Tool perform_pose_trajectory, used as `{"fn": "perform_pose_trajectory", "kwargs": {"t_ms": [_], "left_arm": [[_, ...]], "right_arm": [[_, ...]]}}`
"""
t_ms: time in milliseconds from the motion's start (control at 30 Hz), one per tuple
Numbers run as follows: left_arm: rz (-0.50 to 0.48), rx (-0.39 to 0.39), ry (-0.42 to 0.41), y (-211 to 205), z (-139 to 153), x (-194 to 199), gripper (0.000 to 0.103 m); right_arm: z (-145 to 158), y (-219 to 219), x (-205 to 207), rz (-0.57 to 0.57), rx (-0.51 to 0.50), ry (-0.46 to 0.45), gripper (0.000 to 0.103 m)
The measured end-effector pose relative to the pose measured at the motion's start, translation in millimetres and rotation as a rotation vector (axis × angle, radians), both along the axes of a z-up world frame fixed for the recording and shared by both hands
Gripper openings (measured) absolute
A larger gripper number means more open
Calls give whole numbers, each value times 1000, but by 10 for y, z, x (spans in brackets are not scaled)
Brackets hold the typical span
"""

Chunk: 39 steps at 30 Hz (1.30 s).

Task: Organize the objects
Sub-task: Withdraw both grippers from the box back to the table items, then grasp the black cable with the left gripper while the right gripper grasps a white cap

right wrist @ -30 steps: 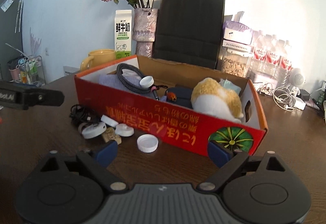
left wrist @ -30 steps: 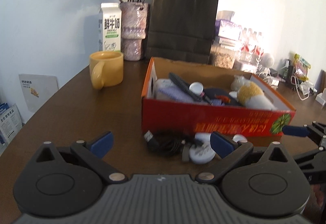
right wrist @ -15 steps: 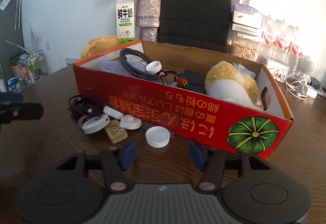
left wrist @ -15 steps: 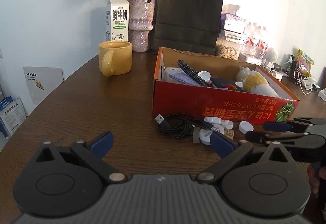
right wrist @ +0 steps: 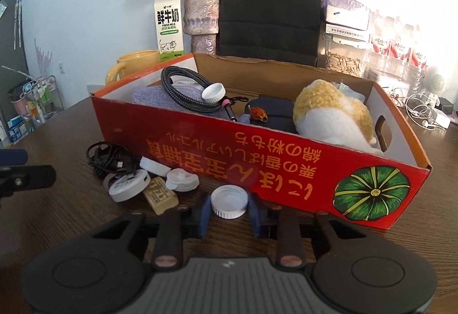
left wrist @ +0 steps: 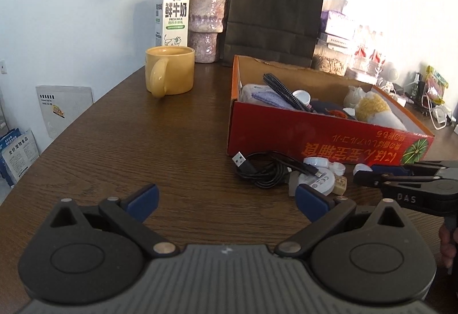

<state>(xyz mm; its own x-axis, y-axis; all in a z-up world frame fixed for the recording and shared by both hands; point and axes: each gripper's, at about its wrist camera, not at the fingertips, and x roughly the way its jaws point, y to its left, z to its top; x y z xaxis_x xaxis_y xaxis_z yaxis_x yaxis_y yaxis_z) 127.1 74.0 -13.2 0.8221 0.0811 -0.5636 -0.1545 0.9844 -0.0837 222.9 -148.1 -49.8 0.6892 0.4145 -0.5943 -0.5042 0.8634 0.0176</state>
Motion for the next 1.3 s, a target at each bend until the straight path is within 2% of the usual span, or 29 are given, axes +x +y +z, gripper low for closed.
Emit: {"fn": "perform_pose_trajectory", "kwargs": {"t_ms": [100, 433, 733, 933, 1033, 1100, 1167, 1200, 1300], "left_arm": [[-2, 14, 22, 17, -37, 88, 103], [-11, 30, 51, 0, -105, 374, 103], [-9, 27, 59, -43, -137, 556, 103], [-14, -14, 59, -50, -180, 660, 102], [-30, -27, 53, -50, -197, 662, 95], [-42, -42, 36, -50, -201, 643, 87], [-54, -54, 21, -56, -197, 628, 66], [-60, -59, 16, -58, -196, 622, 59], [-55, -63, 9, -64, -195, 593, 55]], "right_arm": [[14, -24, -31, -9, 11, -17, 27], [121, -211, -341, -61, 31, -175, 27], [148, -311, -362, -71, 50, -174, 27], [139, -310, -383, -66, 50, -171, 27], [140, -308, -379, -62, 50, -168, 27], [138, -310, -377, -61, 51, -167, 27], [140, -305, -376, -60, 50, -168, 27], [140, -304, -380, -59, 49, -169, 27], [140, -304, -385, -59, 49, -170, 27]]}}
